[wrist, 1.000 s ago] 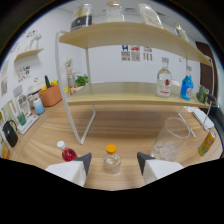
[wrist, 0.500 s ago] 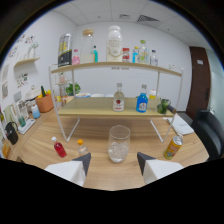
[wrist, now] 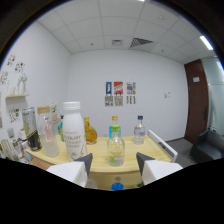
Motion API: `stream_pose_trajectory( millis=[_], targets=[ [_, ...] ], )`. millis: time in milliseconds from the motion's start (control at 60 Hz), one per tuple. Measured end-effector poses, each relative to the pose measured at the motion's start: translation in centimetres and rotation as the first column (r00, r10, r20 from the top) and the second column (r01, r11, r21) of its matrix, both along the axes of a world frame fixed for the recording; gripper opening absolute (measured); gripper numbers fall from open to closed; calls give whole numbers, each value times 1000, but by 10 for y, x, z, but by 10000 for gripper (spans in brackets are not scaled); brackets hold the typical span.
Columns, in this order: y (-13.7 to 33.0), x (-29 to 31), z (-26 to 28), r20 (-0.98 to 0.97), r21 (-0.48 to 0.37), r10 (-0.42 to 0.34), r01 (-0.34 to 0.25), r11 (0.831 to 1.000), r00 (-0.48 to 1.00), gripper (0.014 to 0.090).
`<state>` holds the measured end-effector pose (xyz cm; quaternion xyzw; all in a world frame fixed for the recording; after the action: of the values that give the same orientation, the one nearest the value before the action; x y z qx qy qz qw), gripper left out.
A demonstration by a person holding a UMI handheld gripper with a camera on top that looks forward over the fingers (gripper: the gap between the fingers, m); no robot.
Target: Make me a cup of Vodka Sunrise.
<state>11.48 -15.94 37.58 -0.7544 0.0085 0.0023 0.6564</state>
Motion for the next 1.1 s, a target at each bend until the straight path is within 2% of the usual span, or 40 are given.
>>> stream_pose_trajectory(
  millis=[117,183,250,300,583,867,950,1100],
  targets=[
    [37,8,-6,1,-36,-11,12,999,1000,689],
    [50,6,-12,-19,-66,5,-7,998,1000,605],
    [56,2,-14,-41,-80,18,-21,997,999,470],
    [58,5,-11,-38,-64,4,-6,998,999,373],
    [53,4,-7,5,-58,14,-14,998,1000,355],
    [-8,1,43,-20,59,37,-36,998,999,352],
    [-30,4,36,-36,71,33,-30,997,999,353],
    [-59,17,-17,-50,17,-8,9,1000,999,352]
  ],
)
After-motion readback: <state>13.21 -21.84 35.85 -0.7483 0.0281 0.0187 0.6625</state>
